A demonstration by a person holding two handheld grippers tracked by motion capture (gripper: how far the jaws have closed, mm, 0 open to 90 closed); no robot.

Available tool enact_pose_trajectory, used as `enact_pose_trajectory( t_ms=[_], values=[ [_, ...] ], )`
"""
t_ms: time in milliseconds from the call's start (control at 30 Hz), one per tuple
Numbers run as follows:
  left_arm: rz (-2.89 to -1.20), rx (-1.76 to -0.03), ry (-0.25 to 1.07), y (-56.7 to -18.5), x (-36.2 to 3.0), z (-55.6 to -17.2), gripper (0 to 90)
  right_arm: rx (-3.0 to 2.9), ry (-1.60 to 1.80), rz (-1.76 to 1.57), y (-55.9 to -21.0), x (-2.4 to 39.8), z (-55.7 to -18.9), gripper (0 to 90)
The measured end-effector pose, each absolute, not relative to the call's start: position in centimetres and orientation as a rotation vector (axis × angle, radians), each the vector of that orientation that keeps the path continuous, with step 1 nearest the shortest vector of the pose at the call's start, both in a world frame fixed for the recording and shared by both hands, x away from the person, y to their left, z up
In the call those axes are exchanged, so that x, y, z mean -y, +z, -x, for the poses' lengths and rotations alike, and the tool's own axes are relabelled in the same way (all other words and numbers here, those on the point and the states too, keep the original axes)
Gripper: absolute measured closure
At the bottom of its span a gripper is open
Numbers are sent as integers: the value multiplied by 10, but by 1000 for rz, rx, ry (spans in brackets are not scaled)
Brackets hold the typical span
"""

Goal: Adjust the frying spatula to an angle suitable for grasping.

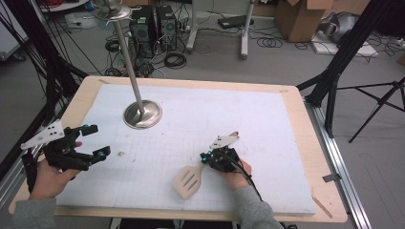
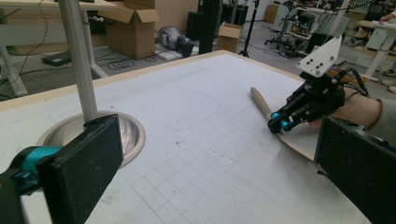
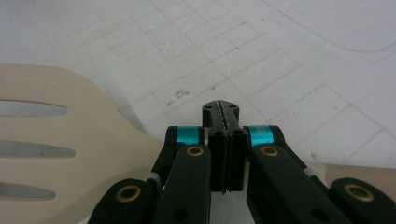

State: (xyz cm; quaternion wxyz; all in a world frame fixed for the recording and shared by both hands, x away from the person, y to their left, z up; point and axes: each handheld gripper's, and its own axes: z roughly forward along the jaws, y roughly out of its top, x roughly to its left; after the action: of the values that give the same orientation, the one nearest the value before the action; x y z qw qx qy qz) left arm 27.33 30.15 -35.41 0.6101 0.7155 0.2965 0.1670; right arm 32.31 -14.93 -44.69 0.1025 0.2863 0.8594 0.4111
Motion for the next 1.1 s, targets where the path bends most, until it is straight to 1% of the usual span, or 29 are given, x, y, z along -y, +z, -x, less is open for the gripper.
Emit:
enact_pose_trajectory(
  t_ms=[167, 300, 533, 867, 1100],
  values=[
    [-1652, -682, 385, -354, -301, -274, 18, -2540, 1210, -843, -447, 154, -318, 900],
    [-1654, -681, 382, -354, -299, -276, 18, -2544, 1263, -919, -447, 159, -321, 900],
    [-1665, -673, 373, -357, -295, -280, 18, -2418, 1321, -996, -436, 193, -326, 900],
    [-1661, -670, 373, -356, -295, -280, 18, -2385, 1185, -1097, -447, 228, -331, 900],
    [-1663, -677, 377, -356, -297, -278, 18, -2379, 1154, -1100, -450, 228, -336, 900]
  ],
)
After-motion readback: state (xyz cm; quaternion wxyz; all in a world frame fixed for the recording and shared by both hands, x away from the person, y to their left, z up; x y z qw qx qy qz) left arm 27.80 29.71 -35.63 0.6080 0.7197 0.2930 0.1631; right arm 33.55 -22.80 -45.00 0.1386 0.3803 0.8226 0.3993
